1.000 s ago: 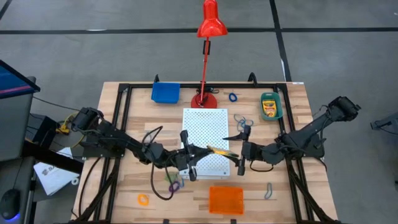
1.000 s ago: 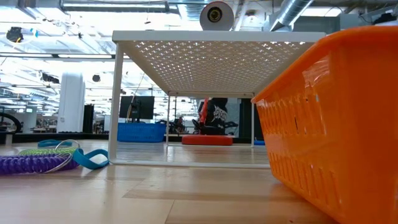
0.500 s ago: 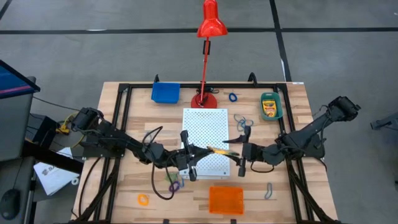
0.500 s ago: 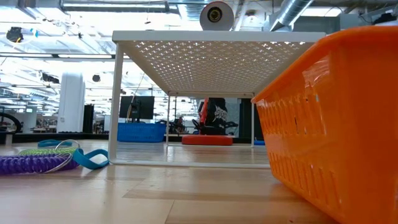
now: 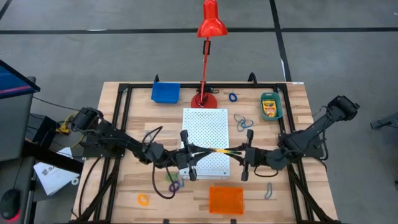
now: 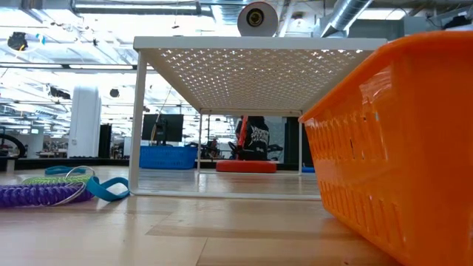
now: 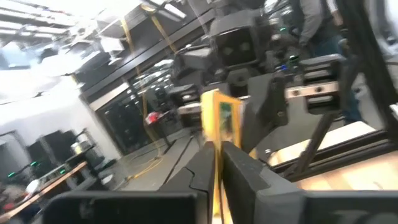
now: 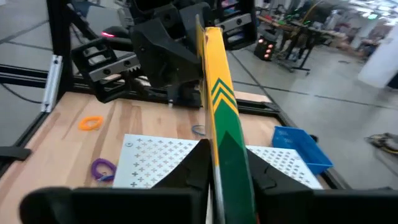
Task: Pick & Place Office Desk Supplies
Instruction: Put the yellow crayon box into the green bin
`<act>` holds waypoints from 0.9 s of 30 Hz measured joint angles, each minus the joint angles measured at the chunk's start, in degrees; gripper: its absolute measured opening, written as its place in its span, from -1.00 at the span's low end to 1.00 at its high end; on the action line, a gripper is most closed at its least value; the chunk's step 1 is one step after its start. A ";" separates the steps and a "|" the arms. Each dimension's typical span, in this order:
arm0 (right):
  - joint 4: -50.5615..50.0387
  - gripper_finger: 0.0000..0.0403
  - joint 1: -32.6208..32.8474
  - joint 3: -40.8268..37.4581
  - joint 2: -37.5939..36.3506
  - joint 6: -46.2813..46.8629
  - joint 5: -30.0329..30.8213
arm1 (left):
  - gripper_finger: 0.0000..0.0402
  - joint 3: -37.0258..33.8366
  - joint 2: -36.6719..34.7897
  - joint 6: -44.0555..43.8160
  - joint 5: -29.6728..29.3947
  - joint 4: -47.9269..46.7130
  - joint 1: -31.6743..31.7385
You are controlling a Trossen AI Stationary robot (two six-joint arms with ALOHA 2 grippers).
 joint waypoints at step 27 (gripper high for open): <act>-20.41 -0.87 4.19 0.02 -10.13 17.88 26.89 | -0.49 -8.99 -23.68 -22.00 -12.45 -32.74 -13.91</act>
